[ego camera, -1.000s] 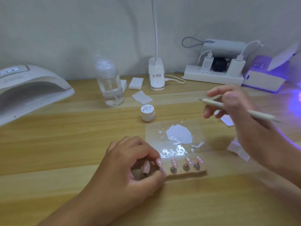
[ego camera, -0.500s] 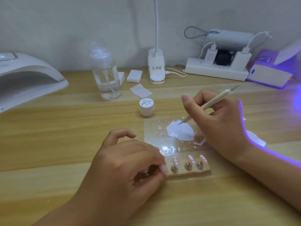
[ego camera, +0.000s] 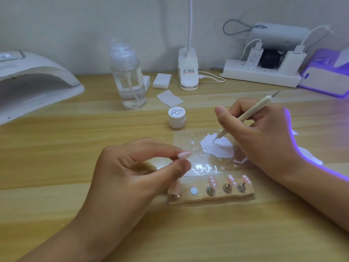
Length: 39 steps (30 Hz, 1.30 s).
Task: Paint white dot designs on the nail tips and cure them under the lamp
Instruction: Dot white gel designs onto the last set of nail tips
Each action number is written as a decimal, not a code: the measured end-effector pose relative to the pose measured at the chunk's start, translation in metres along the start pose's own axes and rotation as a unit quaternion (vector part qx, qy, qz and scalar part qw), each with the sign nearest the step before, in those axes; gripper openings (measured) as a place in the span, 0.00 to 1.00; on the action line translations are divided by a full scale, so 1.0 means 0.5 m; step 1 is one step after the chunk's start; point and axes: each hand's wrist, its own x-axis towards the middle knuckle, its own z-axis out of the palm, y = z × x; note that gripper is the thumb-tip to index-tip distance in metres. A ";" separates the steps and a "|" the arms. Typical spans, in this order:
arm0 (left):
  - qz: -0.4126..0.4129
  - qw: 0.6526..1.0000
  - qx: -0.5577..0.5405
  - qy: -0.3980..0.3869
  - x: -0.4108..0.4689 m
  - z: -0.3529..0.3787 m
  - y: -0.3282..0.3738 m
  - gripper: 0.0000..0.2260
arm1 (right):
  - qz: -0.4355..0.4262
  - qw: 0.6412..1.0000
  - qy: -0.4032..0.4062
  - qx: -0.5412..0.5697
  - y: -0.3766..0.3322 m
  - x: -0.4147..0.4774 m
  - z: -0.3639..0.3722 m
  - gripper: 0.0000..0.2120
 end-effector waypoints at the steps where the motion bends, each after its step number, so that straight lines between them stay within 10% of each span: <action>1: -0.015 1.000 -0.020 -0.003 0.003 -0.001 -0.003 0.04 | -0.001 1.000 0.000 0.000 0.000 0.000 0.000 0.19; 39: -0.014 0.999 0.040 -0.005 0.010 -0.003 -0.034 0.05 | 0.009 1.000 0.019 0.002 -0.001 0.001 0.000 0.19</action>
